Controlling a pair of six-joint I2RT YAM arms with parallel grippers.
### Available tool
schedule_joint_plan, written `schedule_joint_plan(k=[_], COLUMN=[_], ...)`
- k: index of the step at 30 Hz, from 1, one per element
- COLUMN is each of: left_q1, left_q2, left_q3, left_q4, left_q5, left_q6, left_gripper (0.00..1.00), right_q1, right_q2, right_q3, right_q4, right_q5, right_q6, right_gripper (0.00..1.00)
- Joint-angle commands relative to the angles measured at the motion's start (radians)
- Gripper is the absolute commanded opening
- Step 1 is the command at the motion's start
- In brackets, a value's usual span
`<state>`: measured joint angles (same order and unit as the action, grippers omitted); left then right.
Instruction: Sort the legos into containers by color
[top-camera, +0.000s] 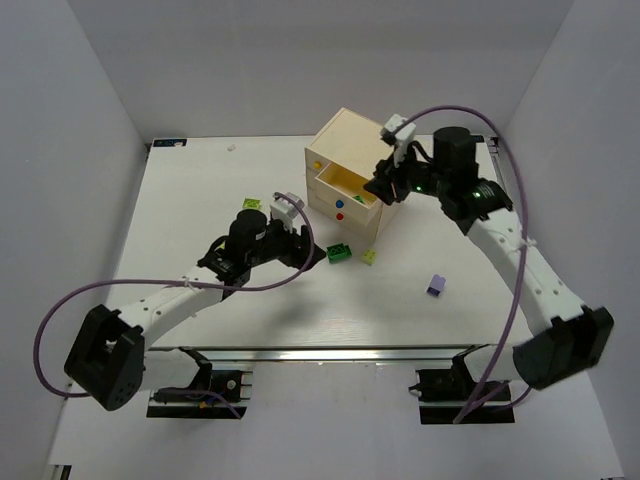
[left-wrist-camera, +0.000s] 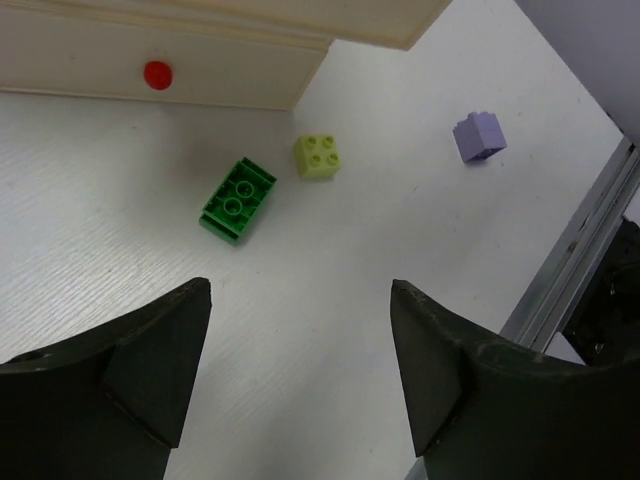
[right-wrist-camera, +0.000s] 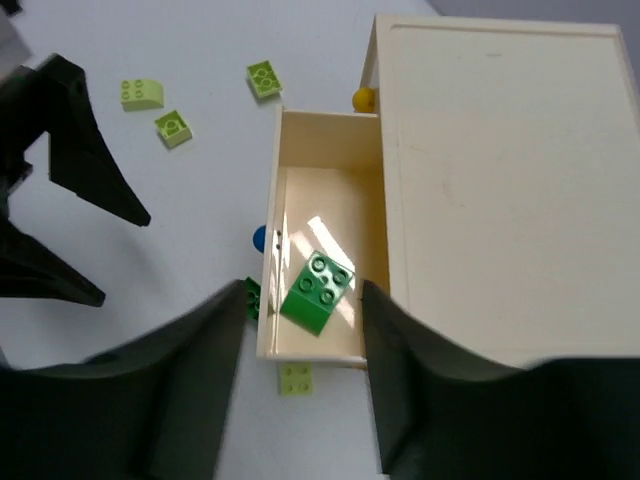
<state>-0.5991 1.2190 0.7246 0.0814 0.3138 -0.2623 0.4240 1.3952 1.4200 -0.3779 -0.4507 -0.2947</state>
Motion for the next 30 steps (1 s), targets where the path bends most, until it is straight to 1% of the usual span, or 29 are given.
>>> schedule_joint_plan(k=[1, 2, 3, 4, 5, 6, 7, 8, 9, 10, 13, 14, 15, 18, 23, 28, 30], left_q1=[-0.014, -0.025, -0.036, -0.036, -0.047, -0.057, -0.057, -0.057, -0.068, -0.068, -0.077, -0.077, -0.088, -0.099, -0.108, -0.117, -0.117], left_q2=[0.086, 0.121, 0.192, 0.22, 0.244, 0.266, 0.299, 0.321, 0.335, 0.37, 0.416, 0.425, 0.438, 0.476, 0.548, 0.596, 0.612], left_q3=[-0.018, 0.005, 0.03, 0.077, 0.088, 0.099, 0.12, 0.127, 0.136, 0.151, 0.156, 0.165, 0.17, 0.191, 0.252, 0.305, 0.32], left_q4=[0.139, 0.098, 0.074, 0.052, 0.04, 0.04, 0.037, 0.035, 0.032, 0.031, 0.081, 0.093, 0.096, 0.118, 0.113, 0.104, 0.1], left_q5=[0.063, 0.082, 0.077, 0.073, 0.053, 0.035, 0.022, 0.015, -0.002, -0.001, 0.007, 0.005, 0.004, -0.007, -0.028, -0.051, -0.056], left_q6=[0.087, 0.115, 0.135, 0.184, 0.201, 0.221, 0.26, 0.311, 0.366, 0.391, 0.457, 0.469, 0.504, 0.56, 0.618, 0.644, 0.649], left_gripper=[0.8, 0.79, 0.78, 0.78, 0.78, 0.79, 0.81, 0.84, 0.85, 0.86, 0.88, 0.91, 0.91, 0.91, 0.92, 0.89, 0.85], right_q1=[-0.045, -0.054, -0.089, -0.1, -0.112, -0.137, -0.157, -0.172, -0.18, -0.204, -0.249, -0.257, -0.267, -0.306, -0.344, -0.364, -0.378], right_q2=[-0.169, -0.191, -0.209, -0.246, -0.258, -0.274, -0.306, -0.321, -0.338, -0.366, -0.393, -0.398, -0.409, -0.417, -0.426, -0.433, -0.438], right_q3=[-0.068, -0.091, -0.13, -0.148, -0.17, -0.206, -0.228, -0.255, -0.28, -0.32, -0.361, -0.368, -0.386, -0.398, -0.418, -0.424, -0.426], right_q4=[0.121, 0.143, 0.149, 0.157, 0.168, 0.171, 0.181, 0.204, 0.217, 0.237, 0.257, 0.263, 0.28, 0.287, 0.297, 0.297, 0.297], right_q5=[-0.046, -0.057, -0.071, -0.078, -0.088, -0.095, -0.098, -0.1, -0.1, -0.102, -0.143, -0.157, -0.192, -0.235, -0.287, -0.307, -0.316], right_q6=[0.08, 0.089, 0.094, 0.098, 0.1, 0.101, 0.101, 0.103, 0.106, 0.111, 0.134, 0.143, 0.158, 0.17, 0.189, 0.203, 0.206], right_gripper=[0.44, 0.4, 0.38, 0.4, 0.45, 0.57, 0.76, 0.82, 0.85, 0.89, 0.89, 0.89, 0.89, 0.89, 0.89, 0.89, 0.89])
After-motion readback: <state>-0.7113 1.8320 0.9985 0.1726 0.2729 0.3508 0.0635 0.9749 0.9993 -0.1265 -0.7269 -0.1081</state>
